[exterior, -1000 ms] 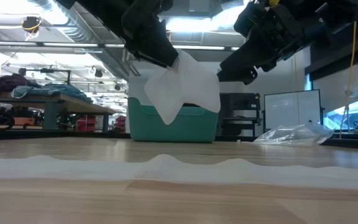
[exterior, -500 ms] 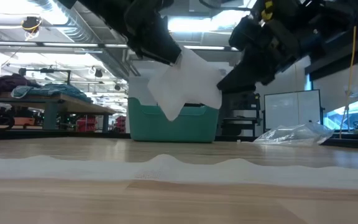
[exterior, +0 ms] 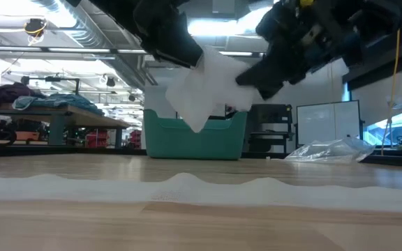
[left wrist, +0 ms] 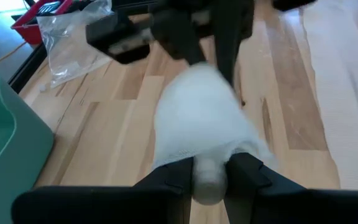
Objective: Roll bandage
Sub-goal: Roll the top white bandage
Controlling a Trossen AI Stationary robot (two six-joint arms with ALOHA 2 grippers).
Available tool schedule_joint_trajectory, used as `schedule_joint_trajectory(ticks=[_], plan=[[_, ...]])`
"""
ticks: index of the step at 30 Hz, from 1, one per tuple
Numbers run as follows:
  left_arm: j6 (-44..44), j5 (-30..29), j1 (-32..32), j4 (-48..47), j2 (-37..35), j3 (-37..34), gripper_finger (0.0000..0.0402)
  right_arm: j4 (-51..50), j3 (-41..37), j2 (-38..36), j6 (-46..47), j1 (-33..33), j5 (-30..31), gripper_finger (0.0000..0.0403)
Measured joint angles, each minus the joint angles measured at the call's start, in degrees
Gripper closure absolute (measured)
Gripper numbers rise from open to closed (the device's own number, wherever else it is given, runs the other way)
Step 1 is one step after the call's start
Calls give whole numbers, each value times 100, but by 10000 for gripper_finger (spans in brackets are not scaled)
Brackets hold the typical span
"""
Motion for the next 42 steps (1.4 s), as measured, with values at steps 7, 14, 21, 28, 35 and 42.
schedule_joint_trajectory(ticks=[7,14,21,28,35,42], plan=[[295,-10,-72,-33,0,3,347,-1213,590,-907,-309,418,145,396],[840,-12,-249,77,7,-1,347,-1756,1179,-1571,-565,314,888,386],[1506,-15,-561,97,6,1,347,-2220,1542,-1657,-754,-310,1784,398],[1608,855,-811,-58,-61,276,347,-2376,1575,-1653,-816,-994,2586,362],[719,2609,-650,-504,-147,615,347,-2613,1575,-1525,-904,-1379,2149,264],[342,3158,-626,-684,-434,692,347,-3730,1889,-1682,-1356,-1291,2126,161]])
